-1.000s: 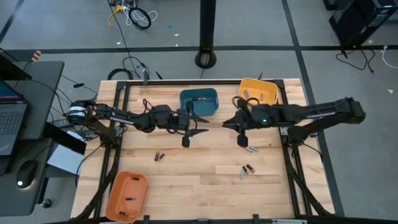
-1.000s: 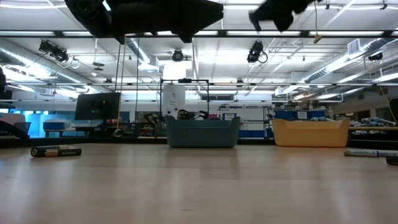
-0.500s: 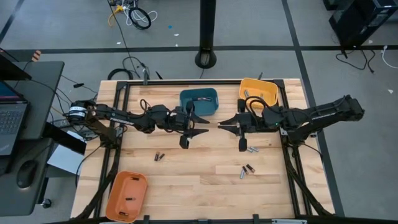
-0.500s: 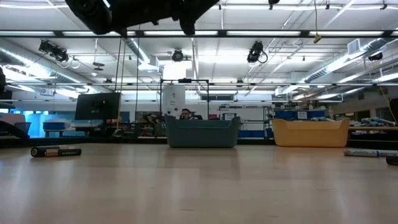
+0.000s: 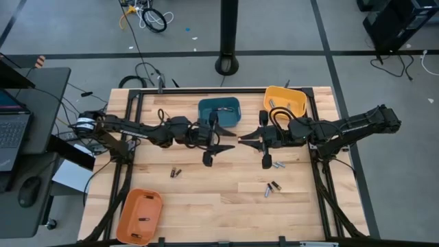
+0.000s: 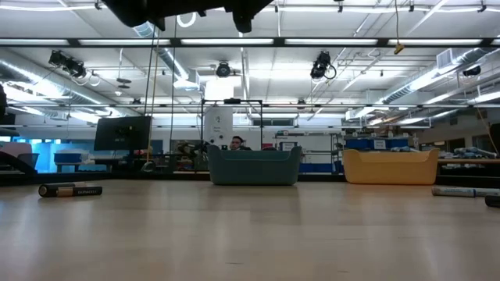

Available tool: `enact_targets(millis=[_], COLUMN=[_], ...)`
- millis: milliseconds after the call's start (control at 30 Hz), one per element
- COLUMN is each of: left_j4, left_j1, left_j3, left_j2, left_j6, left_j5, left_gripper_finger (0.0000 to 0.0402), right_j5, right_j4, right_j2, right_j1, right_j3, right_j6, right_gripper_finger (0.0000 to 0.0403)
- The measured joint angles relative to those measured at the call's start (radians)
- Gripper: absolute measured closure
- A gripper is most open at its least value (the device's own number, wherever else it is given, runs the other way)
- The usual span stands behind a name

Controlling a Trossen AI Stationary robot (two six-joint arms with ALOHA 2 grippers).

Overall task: Sort batteries
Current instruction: Put the small black battery into the orange bin

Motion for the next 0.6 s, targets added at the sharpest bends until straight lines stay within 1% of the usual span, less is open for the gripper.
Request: enact_targets(millis=[100,200,367,600], left_j4=[-0.014,-0.027,-0.031,-0.021], left_j1=[-0.001,-0.001,-0.001,-0.001], left_j3=[0.012,0.027,0.069,0.087], left_j2=[0.008,0.019,0.051,0.067], left_j6=[-0.001,-0.012,-0.024,-0.027], left_j5=[-0.001,-0.001,0.0,0.011], left_gripper_finger=[0.0177,0.0168,0.0171,0.0174], right_j5=[-0.003,-0.003,-0.003,-0.004], right_j4=[0.0,0.003,0.005,-0.001], right_j2=[0.0,0.0,0.0,0.0], right_j1=[0.0,0.0,0.0,0.0], right_j3=[0.0,0.0,0.0,0.0], right_j6=[-0.009,-0.011,-0.011,-0.015], right_gripper_finger=[0.0363,0.0363,0.0363,0.0363])
